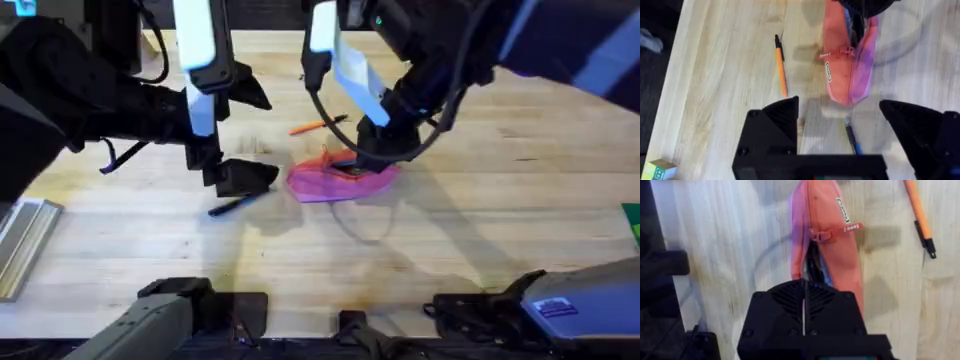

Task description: Unzip the bag, pick up the pens from the table one at a time and place them inside, then zip the bag closed.

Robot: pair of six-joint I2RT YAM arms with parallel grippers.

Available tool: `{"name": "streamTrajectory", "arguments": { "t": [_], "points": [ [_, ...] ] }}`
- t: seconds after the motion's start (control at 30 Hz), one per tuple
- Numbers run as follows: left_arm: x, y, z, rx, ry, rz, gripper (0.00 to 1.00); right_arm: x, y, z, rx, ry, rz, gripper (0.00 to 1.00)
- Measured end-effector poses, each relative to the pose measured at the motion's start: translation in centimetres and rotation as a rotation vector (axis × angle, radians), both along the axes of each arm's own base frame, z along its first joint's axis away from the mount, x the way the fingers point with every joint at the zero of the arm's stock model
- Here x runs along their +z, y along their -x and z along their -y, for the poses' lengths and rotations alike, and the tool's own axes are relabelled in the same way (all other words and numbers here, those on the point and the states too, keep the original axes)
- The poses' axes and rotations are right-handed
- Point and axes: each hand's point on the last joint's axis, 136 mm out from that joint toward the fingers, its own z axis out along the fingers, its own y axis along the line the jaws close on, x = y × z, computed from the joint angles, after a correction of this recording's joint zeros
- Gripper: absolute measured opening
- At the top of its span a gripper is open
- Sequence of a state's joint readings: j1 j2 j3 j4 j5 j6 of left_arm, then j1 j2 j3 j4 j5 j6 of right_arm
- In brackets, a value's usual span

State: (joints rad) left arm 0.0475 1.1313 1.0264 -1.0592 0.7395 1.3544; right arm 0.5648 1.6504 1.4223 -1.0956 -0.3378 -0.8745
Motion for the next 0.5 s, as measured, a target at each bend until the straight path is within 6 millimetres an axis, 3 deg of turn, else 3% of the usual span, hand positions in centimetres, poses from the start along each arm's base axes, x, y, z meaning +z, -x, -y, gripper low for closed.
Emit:
{"name": "streamTrajectory", "arguments": {
  "t": [0.2,0.5],
  "points": [
    [0.0,0.0,0.0,0.000,0.000,0.000,0.994,-2.4,-0.9,-0.6,-0.007,0.023,-0.037,0.031],
    [0.0,0.0,0.0,0.000,0.000,0.000,0.993,-3.6,-1.4,-0.9,-0.014,0.031,-0.052,0.030]
  ]
}}
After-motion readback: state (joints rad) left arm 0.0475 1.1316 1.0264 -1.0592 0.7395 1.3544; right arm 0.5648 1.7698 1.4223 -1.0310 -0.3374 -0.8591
